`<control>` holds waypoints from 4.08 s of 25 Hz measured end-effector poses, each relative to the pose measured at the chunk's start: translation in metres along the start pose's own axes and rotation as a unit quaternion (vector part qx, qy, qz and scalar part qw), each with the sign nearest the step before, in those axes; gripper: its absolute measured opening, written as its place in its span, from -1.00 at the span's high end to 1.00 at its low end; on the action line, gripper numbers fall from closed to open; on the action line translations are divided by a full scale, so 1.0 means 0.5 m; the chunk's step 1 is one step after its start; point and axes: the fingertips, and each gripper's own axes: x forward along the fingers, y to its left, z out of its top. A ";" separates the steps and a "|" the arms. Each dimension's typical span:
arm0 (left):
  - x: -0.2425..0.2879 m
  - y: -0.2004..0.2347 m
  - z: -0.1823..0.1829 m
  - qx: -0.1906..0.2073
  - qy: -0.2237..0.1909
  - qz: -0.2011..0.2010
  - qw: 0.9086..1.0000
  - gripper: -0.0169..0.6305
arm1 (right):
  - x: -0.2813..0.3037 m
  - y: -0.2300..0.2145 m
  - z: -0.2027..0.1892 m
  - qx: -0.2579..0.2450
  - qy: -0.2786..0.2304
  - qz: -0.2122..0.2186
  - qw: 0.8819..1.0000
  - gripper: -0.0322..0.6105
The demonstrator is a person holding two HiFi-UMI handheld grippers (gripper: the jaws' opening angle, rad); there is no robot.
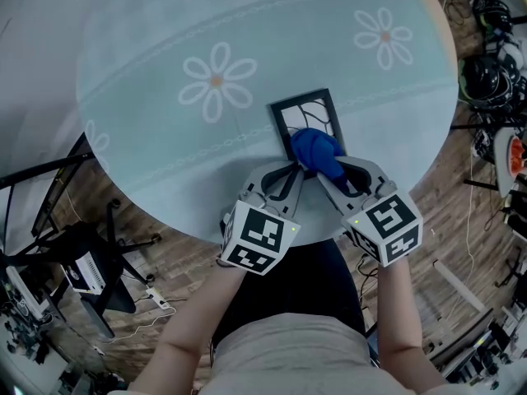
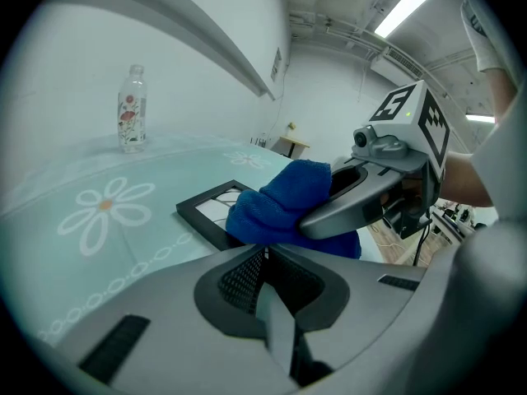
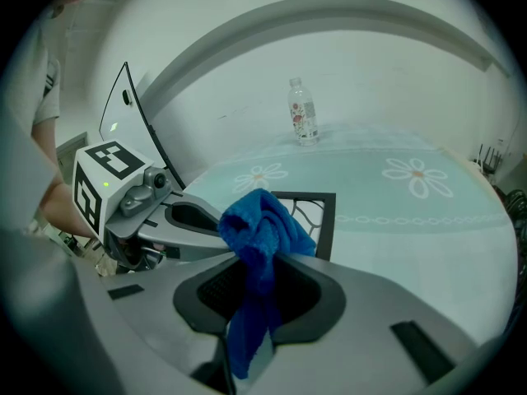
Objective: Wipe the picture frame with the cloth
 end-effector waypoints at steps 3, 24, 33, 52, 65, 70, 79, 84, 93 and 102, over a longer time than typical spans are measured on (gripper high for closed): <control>0.007 -0.002 0.004 0.000 -0.001 -0.002 1.000 0.86 | -0.006 -0.009 0.000 -0.008 0.006 -0.002 1.000 0.61; 0.009 -0.001 0.007 -0.004 -0.001 -0.008 1.000 0.87 | -0.003 -0.055 -0.003 -0.010 0.028 -0.004 1.000 0.61; 0.009 -0.001 0.006 -0.012 0.000 -0.020 1.000 0.87 | 0.018 -0.071 0.017 -0.005 0.029 0.005 1.000 0.61; 0.009 0.000 0.006 -0.027 0.007 -0.032 0.999 0.87 | 0.059 -0.100 0.072 -0.020 0.012 0.001 1.000 0.61; 0.008 0.011 0.015 -0.066 -0.010 -0.027 0.997 0.87 | 0.061 -0.116 0.103 -0.007 -0.042 -0.024 0.999 0.61; 0.006 0.012 0.040 -0.069 -0.027 -0.027 0.997 0.87 | 0.047 -0.115 0.120 -0.008 -0.066 -0.031 0.997 0.61; -0.017 0.012 0.074 -0.071 -0.051 -0.029 0.996 0.87 | -0.004 -0.104 0.163 0.010 -0.123 -0.048 0.991 0.61; -0.048 0.021 0.108 -0.052 -0.067 -0.023 0.996 0.87 | -0.042 -0.082 0.182 0.010 -0.145 -0.048 0.988 0.61; -0.119 0.037 0.196 -0.025 -0.119 -0.018 0.992 0.87 | -0.131 -0.034 0.241 0.028 -0.205 -0.047 0.977 0.61; -0.209 0.017 0.256 0.005 -0.171 -0.010 0.985 0.87 | -0.210 0.032 0.267 0.024 -0.246 -0.045 0.968 0.61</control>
